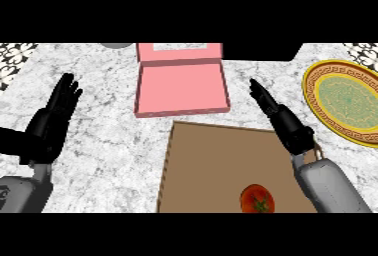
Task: Pick the tomato from the tray and place it in the plate
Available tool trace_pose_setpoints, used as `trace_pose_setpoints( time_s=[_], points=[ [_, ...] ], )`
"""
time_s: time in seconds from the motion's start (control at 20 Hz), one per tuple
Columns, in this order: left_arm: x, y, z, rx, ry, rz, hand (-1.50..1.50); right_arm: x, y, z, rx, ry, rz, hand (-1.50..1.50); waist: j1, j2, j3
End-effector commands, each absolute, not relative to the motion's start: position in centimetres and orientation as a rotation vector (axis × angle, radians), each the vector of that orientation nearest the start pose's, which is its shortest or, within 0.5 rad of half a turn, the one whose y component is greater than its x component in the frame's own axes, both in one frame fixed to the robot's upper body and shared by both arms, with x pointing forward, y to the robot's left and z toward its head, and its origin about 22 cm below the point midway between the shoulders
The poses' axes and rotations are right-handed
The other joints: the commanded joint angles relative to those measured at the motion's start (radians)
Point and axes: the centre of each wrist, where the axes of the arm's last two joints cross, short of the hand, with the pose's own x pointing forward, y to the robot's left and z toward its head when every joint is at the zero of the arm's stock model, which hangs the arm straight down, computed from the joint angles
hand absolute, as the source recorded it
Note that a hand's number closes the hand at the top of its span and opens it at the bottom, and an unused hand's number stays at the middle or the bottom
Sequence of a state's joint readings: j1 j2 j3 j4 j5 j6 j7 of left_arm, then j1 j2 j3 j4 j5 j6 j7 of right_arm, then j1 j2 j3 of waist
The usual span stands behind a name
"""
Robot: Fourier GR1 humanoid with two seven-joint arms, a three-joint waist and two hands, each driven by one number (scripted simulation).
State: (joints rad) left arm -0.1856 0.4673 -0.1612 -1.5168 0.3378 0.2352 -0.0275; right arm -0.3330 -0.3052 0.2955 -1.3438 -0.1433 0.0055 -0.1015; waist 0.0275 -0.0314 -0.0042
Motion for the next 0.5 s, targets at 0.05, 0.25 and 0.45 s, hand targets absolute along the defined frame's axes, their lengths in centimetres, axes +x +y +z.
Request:
trace_pose_setpoints(
  time_s=[0.05,0.25,0.45],
  points=[
    [28.5,27.2,7.7,0.134,-1.771,-0.183,0.0,31.2,-21.8,1.2,0.271,-1.404,0.475,-1.5,-0.015,0.035,0.005],
    [28.6,26.7,9.4,0.078,-1.847,-0.432,0.0,29.9,-22.6,-3.2,0.447,-0.938,0.441,-1.5,0.008,0.059,0.004],
    [27.9,25.6,7.1,0.015,-1.775,-0.453,0.0,33.3,-24.4,4.8,0.056,-1.001,1.145,-1.5,-0.002,0.033,0.001]
  ],
)
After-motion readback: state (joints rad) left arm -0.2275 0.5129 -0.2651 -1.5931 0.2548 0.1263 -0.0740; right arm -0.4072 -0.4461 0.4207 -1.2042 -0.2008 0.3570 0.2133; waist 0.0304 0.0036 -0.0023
